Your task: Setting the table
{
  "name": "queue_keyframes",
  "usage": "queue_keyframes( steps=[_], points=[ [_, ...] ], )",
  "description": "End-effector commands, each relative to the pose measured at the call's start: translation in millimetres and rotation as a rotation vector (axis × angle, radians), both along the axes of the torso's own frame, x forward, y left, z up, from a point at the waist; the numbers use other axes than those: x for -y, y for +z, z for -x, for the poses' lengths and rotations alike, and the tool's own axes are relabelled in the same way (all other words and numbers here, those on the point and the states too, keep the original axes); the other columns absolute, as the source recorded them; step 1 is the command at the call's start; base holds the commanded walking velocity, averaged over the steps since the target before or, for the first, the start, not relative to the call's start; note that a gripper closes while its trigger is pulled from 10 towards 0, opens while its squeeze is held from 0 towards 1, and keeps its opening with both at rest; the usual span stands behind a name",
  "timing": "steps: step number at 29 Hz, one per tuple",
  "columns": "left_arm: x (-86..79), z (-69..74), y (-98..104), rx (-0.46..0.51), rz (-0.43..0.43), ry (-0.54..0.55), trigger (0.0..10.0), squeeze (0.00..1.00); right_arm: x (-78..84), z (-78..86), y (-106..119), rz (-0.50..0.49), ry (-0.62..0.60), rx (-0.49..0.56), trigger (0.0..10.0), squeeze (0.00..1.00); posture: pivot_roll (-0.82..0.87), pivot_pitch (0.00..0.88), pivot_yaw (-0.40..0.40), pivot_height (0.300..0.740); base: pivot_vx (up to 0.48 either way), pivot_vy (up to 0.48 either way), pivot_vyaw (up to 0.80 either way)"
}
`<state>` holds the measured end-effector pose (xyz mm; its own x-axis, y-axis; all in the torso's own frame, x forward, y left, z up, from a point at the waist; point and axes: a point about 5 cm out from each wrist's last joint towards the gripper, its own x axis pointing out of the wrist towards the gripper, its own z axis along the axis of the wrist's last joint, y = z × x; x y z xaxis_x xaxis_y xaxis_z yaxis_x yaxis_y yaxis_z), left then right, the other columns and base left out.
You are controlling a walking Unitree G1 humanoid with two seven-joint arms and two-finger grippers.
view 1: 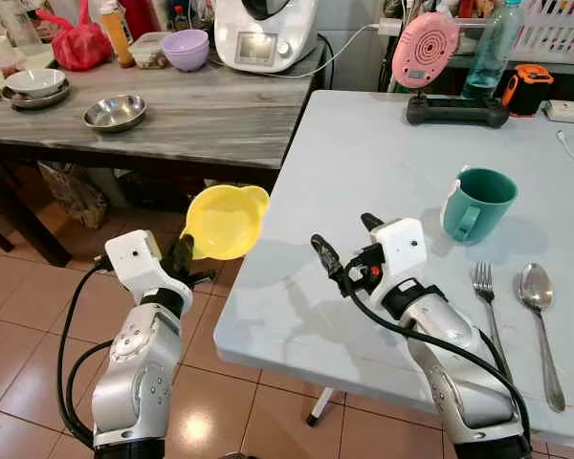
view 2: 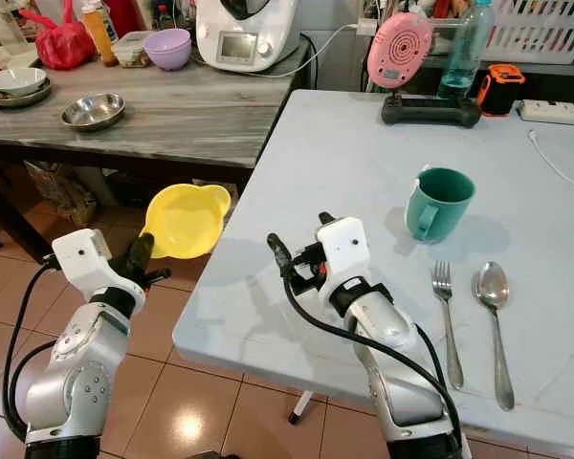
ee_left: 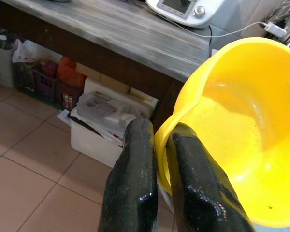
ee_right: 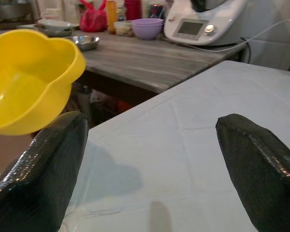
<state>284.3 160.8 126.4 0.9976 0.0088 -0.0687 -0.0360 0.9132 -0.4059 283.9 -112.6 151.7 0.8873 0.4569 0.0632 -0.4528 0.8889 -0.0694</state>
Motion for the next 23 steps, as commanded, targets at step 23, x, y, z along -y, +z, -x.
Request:
queue_keyframes(
  steps=[23],
  points=[
    [-5.9, -4.2, -1.0, 0.007, -0.013, -0.013, 10.0, 0.00, 1.6, -2.2, -2.0, -0.007, -0.020, -0.011, 10.0, 0.00, -0.12, 0.037, 0.080, 0.740, 0.000, 0.186, 0.00]
  ],
)
